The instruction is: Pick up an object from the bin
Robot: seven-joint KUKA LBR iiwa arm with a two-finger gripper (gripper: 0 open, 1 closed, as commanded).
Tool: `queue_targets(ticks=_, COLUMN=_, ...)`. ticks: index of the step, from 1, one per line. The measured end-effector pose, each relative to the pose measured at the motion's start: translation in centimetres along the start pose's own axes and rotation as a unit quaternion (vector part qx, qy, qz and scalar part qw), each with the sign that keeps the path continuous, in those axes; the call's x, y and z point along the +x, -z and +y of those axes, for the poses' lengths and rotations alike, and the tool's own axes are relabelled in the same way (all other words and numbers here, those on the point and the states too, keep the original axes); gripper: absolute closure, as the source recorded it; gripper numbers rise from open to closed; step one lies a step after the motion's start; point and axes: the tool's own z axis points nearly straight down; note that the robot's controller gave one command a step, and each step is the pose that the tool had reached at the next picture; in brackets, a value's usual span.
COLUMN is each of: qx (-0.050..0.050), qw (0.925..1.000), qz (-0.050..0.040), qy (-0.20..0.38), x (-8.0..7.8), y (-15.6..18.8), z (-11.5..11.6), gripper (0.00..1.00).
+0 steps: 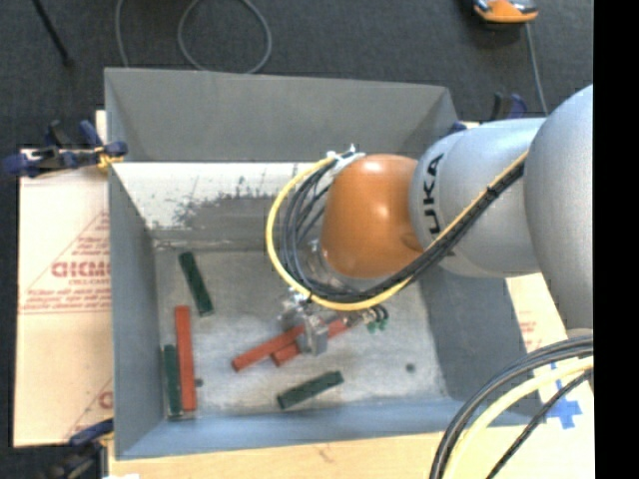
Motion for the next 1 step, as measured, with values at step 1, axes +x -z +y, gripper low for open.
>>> queue_targets(ticks=1, qx=0.000, qw=1.0000, qz=-0.0001, qy=-0.003, x=-0.14, y=1.27, z=-0.16, gripper=1.00)
